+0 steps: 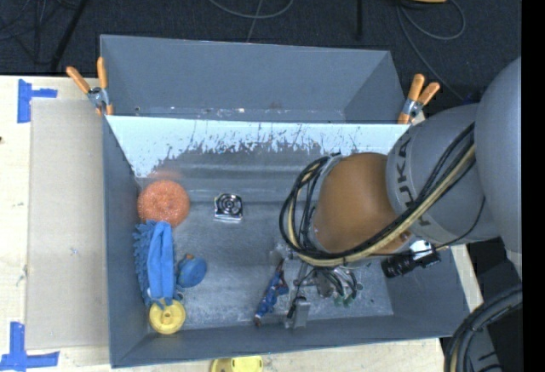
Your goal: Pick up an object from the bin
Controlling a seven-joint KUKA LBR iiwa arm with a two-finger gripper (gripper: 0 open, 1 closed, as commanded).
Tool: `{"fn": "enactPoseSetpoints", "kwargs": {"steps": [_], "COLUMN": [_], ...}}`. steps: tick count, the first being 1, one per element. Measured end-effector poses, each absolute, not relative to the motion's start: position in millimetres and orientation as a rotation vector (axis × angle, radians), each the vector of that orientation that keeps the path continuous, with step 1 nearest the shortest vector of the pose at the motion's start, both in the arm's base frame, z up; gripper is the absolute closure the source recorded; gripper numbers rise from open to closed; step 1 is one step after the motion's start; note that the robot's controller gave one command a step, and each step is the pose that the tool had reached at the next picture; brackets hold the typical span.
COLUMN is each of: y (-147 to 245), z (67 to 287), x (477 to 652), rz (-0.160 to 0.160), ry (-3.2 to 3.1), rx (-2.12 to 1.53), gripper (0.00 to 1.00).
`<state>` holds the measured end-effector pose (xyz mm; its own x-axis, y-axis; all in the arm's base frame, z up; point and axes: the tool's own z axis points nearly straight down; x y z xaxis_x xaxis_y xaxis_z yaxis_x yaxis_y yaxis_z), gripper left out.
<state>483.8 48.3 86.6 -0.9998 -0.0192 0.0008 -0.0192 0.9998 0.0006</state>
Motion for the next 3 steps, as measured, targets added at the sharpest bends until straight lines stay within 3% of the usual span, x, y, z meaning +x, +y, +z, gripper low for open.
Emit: {"fn": "enactPoseSetpoints", "kwargs": {"steps": [1,2,3], "y": [43,40,40], "z": [86,70,70], "x": [478.3,478.1,478.1], "rz": [0.0,0.0,0.0], "ry": [-3.143,-3.139,-3.139], "rx": [0.115,0.079,0.078], "gripper": [0.0,1.0,1.0]}}
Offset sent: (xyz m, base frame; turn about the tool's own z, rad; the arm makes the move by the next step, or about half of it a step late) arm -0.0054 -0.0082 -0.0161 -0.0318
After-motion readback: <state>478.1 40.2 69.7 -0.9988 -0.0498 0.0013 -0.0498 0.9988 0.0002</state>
